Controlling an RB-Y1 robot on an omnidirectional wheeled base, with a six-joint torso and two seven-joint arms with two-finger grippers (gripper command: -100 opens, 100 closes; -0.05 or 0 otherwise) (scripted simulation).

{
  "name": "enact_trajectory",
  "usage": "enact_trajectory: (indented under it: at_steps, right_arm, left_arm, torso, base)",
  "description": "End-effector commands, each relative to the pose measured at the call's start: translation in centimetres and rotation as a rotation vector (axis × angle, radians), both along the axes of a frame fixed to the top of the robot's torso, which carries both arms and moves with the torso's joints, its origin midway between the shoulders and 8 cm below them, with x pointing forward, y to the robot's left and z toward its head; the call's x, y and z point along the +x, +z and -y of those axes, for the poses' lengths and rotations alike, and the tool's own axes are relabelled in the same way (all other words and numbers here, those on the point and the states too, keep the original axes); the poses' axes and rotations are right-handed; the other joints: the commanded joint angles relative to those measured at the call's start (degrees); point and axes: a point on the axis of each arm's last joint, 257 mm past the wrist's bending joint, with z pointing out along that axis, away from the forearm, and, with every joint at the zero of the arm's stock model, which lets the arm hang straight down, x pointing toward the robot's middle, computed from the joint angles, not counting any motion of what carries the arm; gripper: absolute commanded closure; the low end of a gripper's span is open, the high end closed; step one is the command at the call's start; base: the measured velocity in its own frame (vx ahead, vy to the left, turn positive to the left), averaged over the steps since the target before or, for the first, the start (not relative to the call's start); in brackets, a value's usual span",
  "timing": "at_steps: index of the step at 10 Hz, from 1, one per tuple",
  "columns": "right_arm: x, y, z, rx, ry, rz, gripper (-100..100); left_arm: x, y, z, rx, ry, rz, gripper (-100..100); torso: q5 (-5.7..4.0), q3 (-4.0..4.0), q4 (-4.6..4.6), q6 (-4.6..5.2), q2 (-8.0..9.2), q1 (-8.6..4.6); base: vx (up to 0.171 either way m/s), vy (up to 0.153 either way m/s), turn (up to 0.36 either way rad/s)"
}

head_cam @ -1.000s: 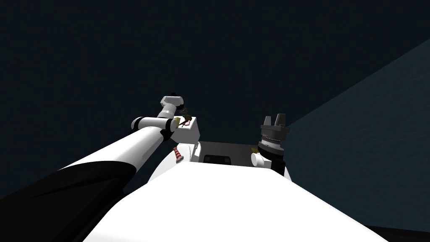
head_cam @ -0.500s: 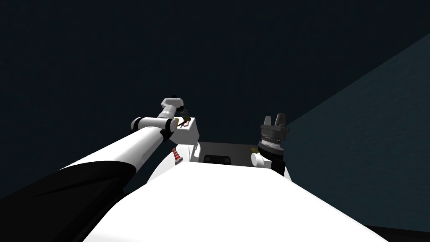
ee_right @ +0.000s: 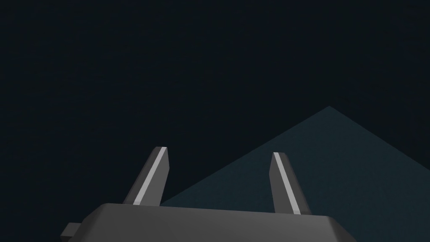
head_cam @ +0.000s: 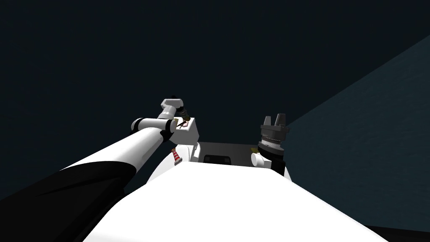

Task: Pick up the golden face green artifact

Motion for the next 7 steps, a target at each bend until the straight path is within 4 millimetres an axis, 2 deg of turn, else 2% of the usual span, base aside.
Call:
enact_trajectory:
  at_steps: [1, 2, 3, 4, 5, 6, 7]
  right_arm:
    - [0.0, 0.0, 0.0, 0.000, 0.000, 0.000, 0]
    - [0.0, 0.0, 0.0, 0.000, 0.000, 0.000, 0]
    - [0.0, 0.0, 0.0, 0.000, 0.000, 0.000, 0]
    - [0.0, 0.0, 0.0, 0.000, 0.000, 0.000, 0]
    - [0.0, 0.0, 0.0, 0.000, 0.000, 0.000, 0]
    - [0.0, 0.0, 0.0, 0.000, 0.000, 0.000, 0]
    - [0.0, 0.0, 0.0, 0.000, 0.000, 0.000, 0]
  left_arm:
    - [0.0, 0.0, 0.0, 0.000, 0.000, 0.000, 100]
    - [0.0, 0.0, 0.0, 0.000, 0.000, 0.000, 100]
    - [0.0, 0.0, 0.0, -0.001, 0.000, -0.001, 0]
    - [0.3, 1.2, 0.8, -0.001, -0.005, 0.001, 100]
    - [0.4, 1.9, 1.3, -0.001, -0.008, 0.001, 100]
    - [0.4, 1.4, 1.1, 0.000, -0.007, 0.002, 100]
    - [0.3, 1.5, 1.1, 0.000, -0.007, 0.000, 0]
  torso:
    - [0.00, 0.00, 0.00, 0.00, 0.00, 0.00]
    - [-0.01, 0.02, 0.01, 0.00, 0.02, 0.00]
    - [-0.01, 0.03, 0.02, 0.00, 0.03, -0.01]
    - [-0.02, 0.03, 0.03, 0.00, 0.04, -0.01]
    - [-0.04, 0.14, 0.09, -0.02, 0.20, -0.01]
    - [-0.03, 0.21, 0.12, -0.06, 0.31, -0.01]
    - [-0.02, 0.17, 0.10, -0.04, 0.24, -0.01]
  base:
    - [0.000, 0.000, 0.000]
    - [0.000, 0.000, 0.000]
    - [0.000, 0.000, 0.000]
    - [-0.044, 0.011, 0.060]
    - [-0.058, 0.010, 0.056]
    - [-0.022, 0.002, 0.009]
    - [0.000, 0.000, 0.000]
